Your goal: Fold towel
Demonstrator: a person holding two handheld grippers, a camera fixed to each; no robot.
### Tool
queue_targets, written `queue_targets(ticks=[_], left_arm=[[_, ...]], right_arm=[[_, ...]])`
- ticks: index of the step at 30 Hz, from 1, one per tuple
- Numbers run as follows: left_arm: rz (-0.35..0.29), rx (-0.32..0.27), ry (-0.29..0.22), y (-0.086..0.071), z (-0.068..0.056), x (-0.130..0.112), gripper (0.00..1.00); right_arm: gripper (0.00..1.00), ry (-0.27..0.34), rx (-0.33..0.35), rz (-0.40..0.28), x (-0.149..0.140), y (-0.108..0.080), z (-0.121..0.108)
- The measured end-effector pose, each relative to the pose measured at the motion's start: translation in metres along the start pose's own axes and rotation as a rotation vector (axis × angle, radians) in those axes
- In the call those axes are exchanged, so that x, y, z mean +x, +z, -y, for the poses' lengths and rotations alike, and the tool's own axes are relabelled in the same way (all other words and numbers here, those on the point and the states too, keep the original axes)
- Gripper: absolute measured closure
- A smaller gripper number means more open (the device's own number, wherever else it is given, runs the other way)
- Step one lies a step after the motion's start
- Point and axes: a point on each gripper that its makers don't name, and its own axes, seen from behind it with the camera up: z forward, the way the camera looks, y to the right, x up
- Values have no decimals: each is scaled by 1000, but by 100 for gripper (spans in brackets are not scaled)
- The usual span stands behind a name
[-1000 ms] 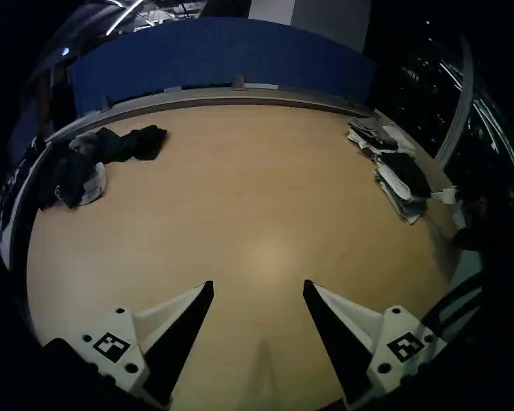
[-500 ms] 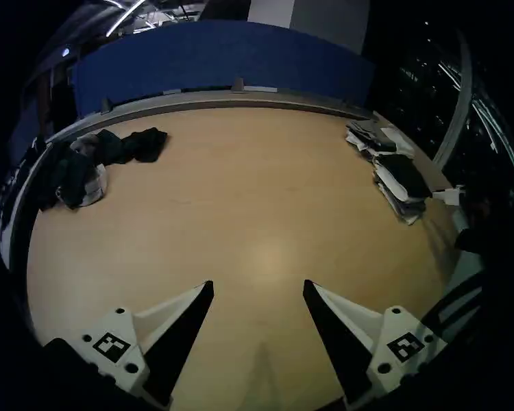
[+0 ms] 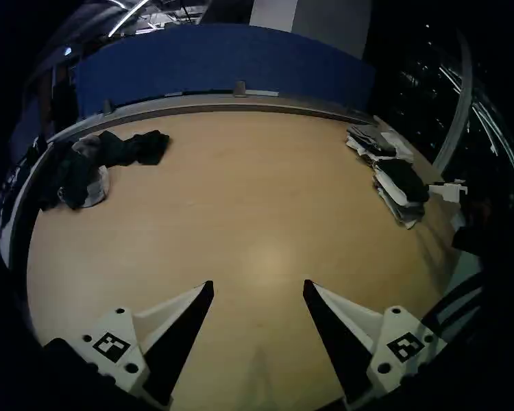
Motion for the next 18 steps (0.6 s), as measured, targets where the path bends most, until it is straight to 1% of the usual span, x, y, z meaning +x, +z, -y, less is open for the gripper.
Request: queue_targets(ticks=[3,6,12,18], left_arm=[[0,1,1,-1,1,-1,3],[3,3,5,-2,2,-2,3],[5,8,8,-3,4,-3,3],[4,9,-2,-4,5,-5,3]], right_arm=[[0,1,29,-9,4,6,17],[0,1,43,-10,6,14,30],[0,-5,40,-2,6,28,40],[0,-16,45,37,-11,34,43]])
